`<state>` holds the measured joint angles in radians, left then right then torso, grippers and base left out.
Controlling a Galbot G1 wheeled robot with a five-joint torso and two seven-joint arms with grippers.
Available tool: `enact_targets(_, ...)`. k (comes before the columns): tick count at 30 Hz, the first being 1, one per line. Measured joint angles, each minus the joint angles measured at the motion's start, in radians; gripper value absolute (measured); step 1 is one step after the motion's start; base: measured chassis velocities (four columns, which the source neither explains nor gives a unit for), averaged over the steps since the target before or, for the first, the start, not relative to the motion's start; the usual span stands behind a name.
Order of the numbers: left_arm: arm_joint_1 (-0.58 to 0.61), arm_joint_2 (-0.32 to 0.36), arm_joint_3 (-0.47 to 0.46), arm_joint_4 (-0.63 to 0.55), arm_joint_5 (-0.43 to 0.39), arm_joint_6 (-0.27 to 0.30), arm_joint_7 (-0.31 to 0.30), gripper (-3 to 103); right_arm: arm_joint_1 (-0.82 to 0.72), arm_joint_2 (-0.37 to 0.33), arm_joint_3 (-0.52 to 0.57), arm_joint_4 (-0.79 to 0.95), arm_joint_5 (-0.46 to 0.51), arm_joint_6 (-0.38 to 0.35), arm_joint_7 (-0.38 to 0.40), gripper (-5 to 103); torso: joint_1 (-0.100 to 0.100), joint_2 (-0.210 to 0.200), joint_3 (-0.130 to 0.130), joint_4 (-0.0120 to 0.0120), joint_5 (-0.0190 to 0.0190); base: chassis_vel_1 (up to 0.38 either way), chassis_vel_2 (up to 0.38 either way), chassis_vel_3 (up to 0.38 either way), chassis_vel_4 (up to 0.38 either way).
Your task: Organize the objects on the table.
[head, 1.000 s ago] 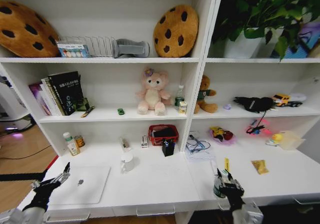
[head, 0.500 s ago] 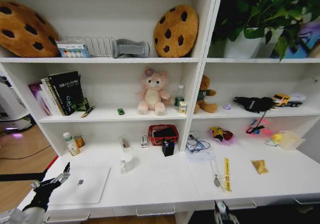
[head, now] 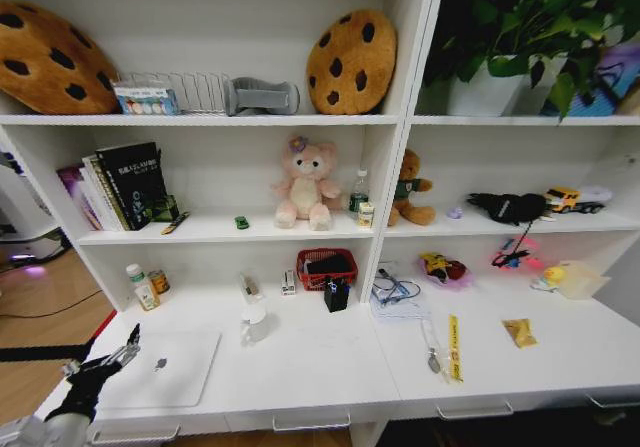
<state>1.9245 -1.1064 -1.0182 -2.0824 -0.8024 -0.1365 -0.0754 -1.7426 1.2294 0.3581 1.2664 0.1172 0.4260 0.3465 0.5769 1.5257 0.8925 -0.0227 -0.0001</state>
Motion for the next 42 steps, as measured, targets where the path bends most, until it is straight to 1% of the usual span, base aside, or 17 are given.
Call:
enact_targets(1, 0.000, 0.000, 0.000, 0.000, 0.000, 0.000, 0.000, 100, 0.000, 0.000, 0.000, 0.000, 0.000, 0.000, 0.000, 30, 0.000, 0.000, 0.000, 0.0000, 0.0000, 0.000, 0.000, 0.000, 0.000)
enact_targets(8, 0.000, 0.000, 0.000, 0.000, 0.000, 0.000, 0.000, 100, 0.261, 0.023, -0.008, -0.343, 0.013, 0.112, -0.100, 30, 0.000, 0.000, 0.000, 0.0000, 0.0001, 0.000, 0.000, 0.000, 0.000)
enact_targets(14, 0.000, 0.000, 0.000, 0.000, 0.000, 0.000, 0.000, 100, 0.411, 0.047, -0.012, -0.520, 0.010, 0.132, -0.126, 30, 0.000, 0.000, 0.000, 0.0002, 0.0002, 0.000, 0.000, 0.000, 0.000)
enact_targets(19, 0.000, 0.000, 0.000, 0.000, 0.000, 0.000, 0.000, 100, 0.468, 0.058, -0.013, -0.589, 0.005, 0.136, -0.135, 28, 0.000, 0.000, 0.000, 0.0001, 0.0001, 0.000, 0.000, 0.000, 0.000)
enact_targets(23, 0.000, 0.000, 0.000, 0.000, 0.000, 0.000, 0.000, 100, 0.480, 0.062, -0.009, -0.605, 0.005, 0.138, -0.137, 38, 0.000, 0.000, 0.000, 0.0001, 0.0000, 0.000, 0.000, 0.000, 0.000)
enact_targets(24, 0.000, 0.000, 0.000, 0.000, 0.000, 0.000, 0.000, 100, 0.483, 0.065, -0.004, -0.609, 0.009, 0.140, -0.138, 44, 0.000, 0.000, 0.000, 0.0000, 0.0000, 0.000, 0.000, 0.000, 0.000)
enact_targets(25, 0.000, 0.000, 0.000, 0.000, 0.000, 0.000, 0.000, 100, 0.483, 0.065, -0.004, -0.609, 0.009, 0.140, -0.138, 44, 0.000, 0.000, 0.000, 0.0000, 0.0000, 0.000, 0.000, 0.000, 0.000)
enact_targets(26, 0.000, 0.000, 0.000, 0.000, 0.000, 0.000, 0.000, 100, 0.480, 0.066, -0.001, -0.607, 0.009, 0.144, -0.138, 55, 0.000, 0.000, 0.000, 0.0001, 0.0000, 0.000, 0.000, 0.000, 0.000)
enact_targets(28, 0.000, 0.000, 0.000, 0.000, 0.000, 0.000, 0.000, 100, 0.473, 0.066, 0.000, -0.601, 0.009, 0.147, -0.138, 55, 0.000, 0.000, 0.000, 0.0001, 0.0000, 0.000, 0.000, 0.000, 0.000)
enact_targets(29, 0.000, 0.000, 0.000, 0.000, 0.000, 0.000, 0.000, 100, 0.463, 0.064, 0.000, -0.588, 0.009, 0.150, -0.137, 66, 0.000, 0.000, 0.000, 0.0000, 0.0001, 0.000, 0.000, 0.000, 0.000)
enact_targets(30, 0.000, 0.000, 0.000, 0.000, 0.000, 0.000, 0.000, 100, 0.455, 0.061, 0.000, -0.576, 0.010, 0.151, -0.136, 66, 0.000, 0.000, 0.000, 0.0000, 0.0001, 0.000, 0.000, 0.000, 0.000)
enact_targets(31, 0.000, 0.000, 0.000, 0.000, 0.000, 0.000, 0.000, 100, 0.441, 0.057, 0.000, -0.560, 0.010, 0.153, -0.134, 77, 0.000, 0.000, 0.000, 0.0000, 0.0000, 0.000, 0.000, 0.000, 0.000)
enact_targets(34, 0.000, 0.000, 0.000, 0.000, 0.000, 0.000, 0.000, 100, 0.430, 0.055, 0.000, -0.549, 0.010, 0.153, -0.131, 77, 0.000, 0.000, 0.000, 0.0000, 0.0001, 0.000, 0.000, 0.000, 0.000)
enact_targets(36, 0.000, 0.000, 0.000, 0.000, 0.000, 0.000, 0.000, 100, 0.397, 0.048, 0.000, -0.508, 0.009, 0.153, -0.122, 88, 0.000, 0.000, 0.000, 0.0001, 0.0000, 0.000, 0.000, 0.000, 0.000)
enact_targets(37, 0.000, 0.000, 0.000, 0.000, 0.000, 0.000, 0.000, 100, 0.374, 0.045, 0.000, -0.481, 0.008, 0.153, -0.116, 97, 0.000, 0.000, 0.000, 0.0000, 0.0000, 0.000, 0.000, 0.000, 0.000)
enact_targets(40, 0.000, 0.000, 0.000, 0.000, 0.000, 0.000, 0.000, 100, 0.345, 0.043, 0.000, -0.444, 0.007, 0.153, -0.110, 97, 0.000, 0.000, 0.000, 0.0000, 0.0002, 0.000, 0.000, 0.000, 0.000)
enact_targets(42, 0.000, 0.000, 0.000, 0.000, 0.000, 0.000, 0.000, 100, 0.251, 0.039, 0.003, -0.341, 0.007, 0.154, -0.099, 100, 0.000, 0.000, 0.000, 0.0001, 0.0001, 0.000, 0.000, 0.000, 0.000)
